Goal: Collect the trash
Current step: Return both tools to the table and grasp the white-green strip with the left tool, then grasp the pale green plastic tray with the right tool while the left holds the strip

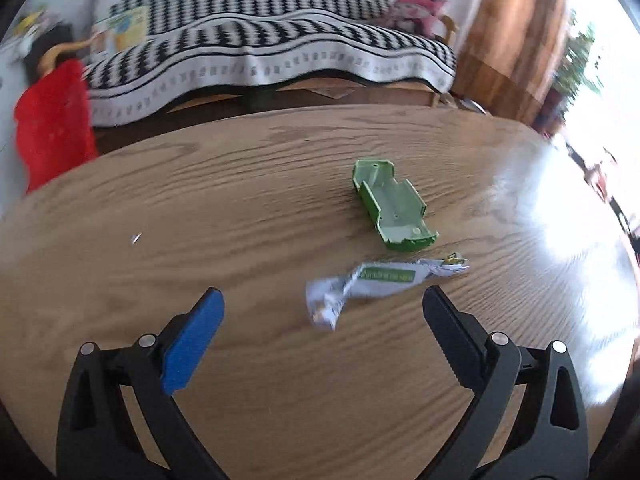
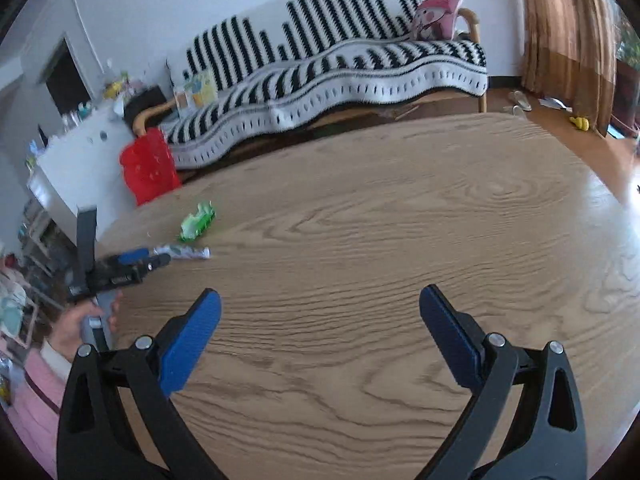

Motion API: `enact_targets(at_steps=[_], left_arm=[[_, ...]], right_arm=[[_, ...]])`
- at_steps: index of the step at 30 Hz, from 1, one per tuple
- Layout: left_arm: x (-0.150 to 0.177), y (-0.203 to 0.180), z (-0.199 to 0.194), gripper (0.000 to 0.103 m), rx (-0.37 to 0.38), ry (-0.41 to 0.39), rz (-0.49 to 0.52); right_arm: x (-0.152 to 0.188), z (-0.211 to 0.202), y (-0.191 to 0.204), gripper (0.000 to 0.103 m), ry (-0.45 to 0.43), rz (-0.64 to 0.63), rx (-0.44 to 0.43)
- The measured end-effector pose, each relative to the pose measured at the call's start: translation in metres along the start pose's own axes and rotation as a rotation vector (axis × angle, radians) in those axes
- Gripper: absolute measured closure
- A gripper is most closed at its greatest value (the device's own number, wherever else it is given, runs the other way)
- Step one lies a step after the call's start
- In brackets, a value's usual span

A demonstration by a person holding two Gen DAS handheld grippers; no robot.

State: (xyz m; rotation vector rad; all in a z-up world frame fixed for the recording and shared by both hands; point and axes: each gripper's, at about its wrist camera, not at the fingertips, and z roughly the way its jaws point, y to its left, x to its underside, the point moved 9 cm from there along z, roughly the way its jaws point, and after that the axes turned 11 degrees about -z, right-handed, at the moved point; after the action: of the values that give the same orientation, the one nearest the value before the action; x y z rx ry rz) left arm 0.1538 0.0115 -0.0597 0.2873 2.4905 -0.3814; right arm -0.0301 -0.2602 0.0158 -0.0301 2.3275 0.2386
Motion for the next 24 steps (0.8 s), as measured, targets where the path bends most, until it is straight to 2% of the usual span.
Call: enact_targets(at_steps=[2, 3, 4, 5, 7, 8, 9, 10, 11, 18, 21, 24], left_arm=[[-0.003, -0.007, 0.008, 0.009, 0.030, 0.007, 0.052], [-0.003, -0.011, 0.012, 0.014, 0.046, 0.023, 0.075], [-0.004, -0.015, 0.013, 0.025, 0.058, 0.024, 0.102], [-0.005, -0.022, 0.013, 0.042, 0.078, 0.017, 0.131], [-0.005, -0.031, 0.013, 0.055, 0.129, 0.026, 0.144], [-0.004, -0.033, 0.013, 0.066, 0.142, 0.028, 0.142], [-0.002, -0.038, 0.013, 0.073, 0.168, 0.035, 0.143], [0.000, -0.042, 0.013, 0.086, 0.186, 0.043, 0.146], [0.003, -0.046, 0.012, 0.090, 0.191, 0.049, 0.158], [0.025, -0.061, -0.003, 0.093, 0.119, 0.054, 0.228], [0.029, -0.057, -0.025, 0.093, 0.103, 0.038, 0.192], [0.030, -0.047, -0.056, 0.093, 0.093, 0.020, 0.126]], right_arm=[[0.004, 0.016, 0.010, 0.007, 0.027, -0.030, -0.014], [0.004, 0.026, 0.014, 0.007, 0.048, -0.037, -0.019], [0.005, 0.034, 0.017, 0.007, 0.063, -0.045, -0.019], [0.006, 0.039, 0.017, 0.007, 0.072, -0.054, -0.013], [0.009, 0.046, 0.015, 0.007, 0.086, -0.067, 0.012], [0.011, 0.046, 0.014, 0.007, 0.087, -0.062, 0.014], [0.011, 0.047, 0.012, 0.007, 0.085, -0.049, 0.015], [0.012, 0.046, 0.009, 0.007, 0.083, -0.040, 0.017], [0.012, 0.046, 0.008, 0.007, 0.082, -0.034, 0.020], [0.016, 0.034, -0.001, 0.007, 0.064, 0.001, 0.028], [0.015, 0.033, 0.005, 0.007, 0.056, 0.023, 0.016], [0.013, 0.044, 0.016, 0.007, 0.083, 0.038, -0.015]])
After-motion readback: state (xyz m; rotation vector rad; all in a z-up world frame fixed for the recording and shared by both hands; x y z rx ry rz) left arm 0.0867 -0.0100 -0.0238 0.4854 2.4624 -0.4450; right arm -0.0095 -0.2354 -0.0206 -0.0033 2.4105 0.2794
